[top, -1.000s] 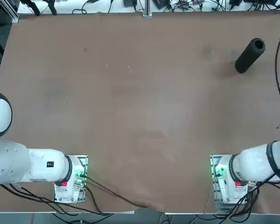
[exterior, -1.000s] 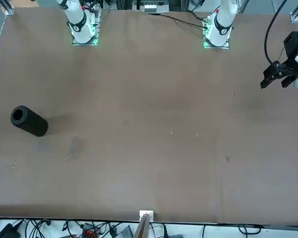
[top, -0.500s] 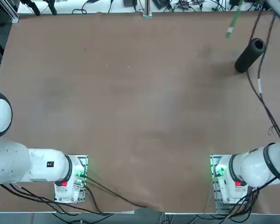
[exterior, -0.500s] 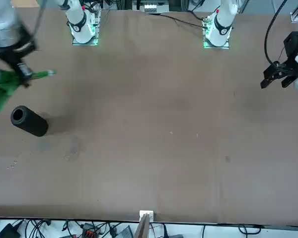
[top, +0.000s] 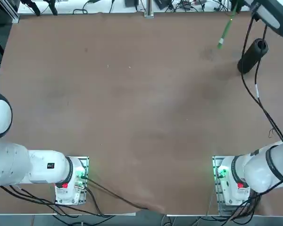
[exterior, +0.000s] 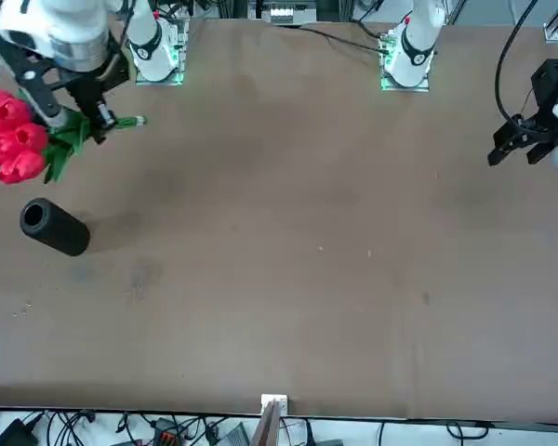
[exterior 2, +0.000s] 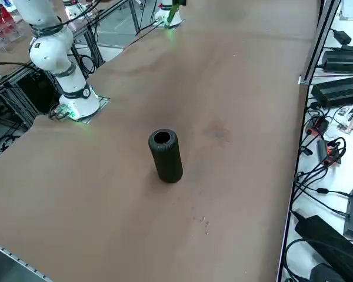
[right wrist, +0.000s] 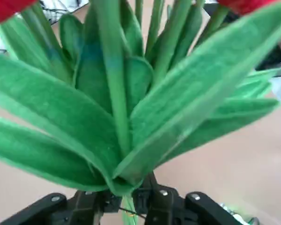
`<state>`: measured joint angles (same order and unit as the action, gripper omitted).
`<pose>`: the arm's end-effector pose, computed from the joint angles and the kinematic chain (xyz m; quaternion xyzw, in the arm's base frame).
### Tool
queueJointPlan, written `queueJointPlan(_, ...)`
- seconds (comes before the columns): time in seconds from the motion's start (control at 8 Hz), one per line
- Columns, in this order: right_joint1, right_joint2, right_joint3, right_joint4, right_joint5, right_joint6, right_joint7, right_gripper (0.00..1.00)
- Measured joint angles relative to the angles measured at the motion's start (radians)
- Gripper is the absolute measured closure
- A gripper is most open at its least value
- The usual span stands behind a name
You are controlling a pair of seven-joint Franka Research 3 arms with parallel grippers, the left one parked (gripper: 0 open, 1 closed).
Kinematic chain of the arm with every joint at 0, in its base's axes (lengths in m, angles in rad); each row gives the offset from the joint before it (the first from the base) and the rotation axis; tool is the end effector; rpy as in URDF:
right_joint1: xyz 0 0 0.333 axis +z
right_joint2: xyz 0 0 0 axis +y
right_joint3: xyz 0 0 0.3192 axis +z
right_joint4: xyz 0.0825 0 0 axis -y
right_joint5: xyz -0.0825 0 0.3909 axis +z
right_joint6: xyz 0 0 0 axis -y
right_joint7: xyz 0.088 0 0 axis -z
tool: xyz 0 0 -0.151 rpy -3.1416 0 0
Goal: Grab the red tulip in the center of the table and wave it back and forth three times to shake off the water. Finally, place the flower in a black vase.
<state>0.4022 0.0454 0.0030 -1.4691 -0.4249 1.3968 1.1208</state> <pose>0.5334 0.1552 0.6067 0.9056 -0.3644 0.1032 0.1911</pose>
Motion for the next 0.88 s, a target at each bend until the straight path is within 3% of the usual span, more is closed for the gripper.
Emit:
queueJointPlan(0.25, -0.099, -0.001, -0.087, 0.000, -0.027, 0.031, -0.230, 0.86)
queueJointPlan(0.5, -0.255, -0.002, -0.165, 0.000, -0.032, 0.168, -0.490, 0.86)
queueJointPlan(0.62, -0.331, 0.002, -0.184, -0.002, -0.033, 0.227, -0.553, 0.86)
queueJointPlan(0.88, -0.409, 0.041, -0.189, -0.025, -0.037, 0.305, -0.463, 0.86)
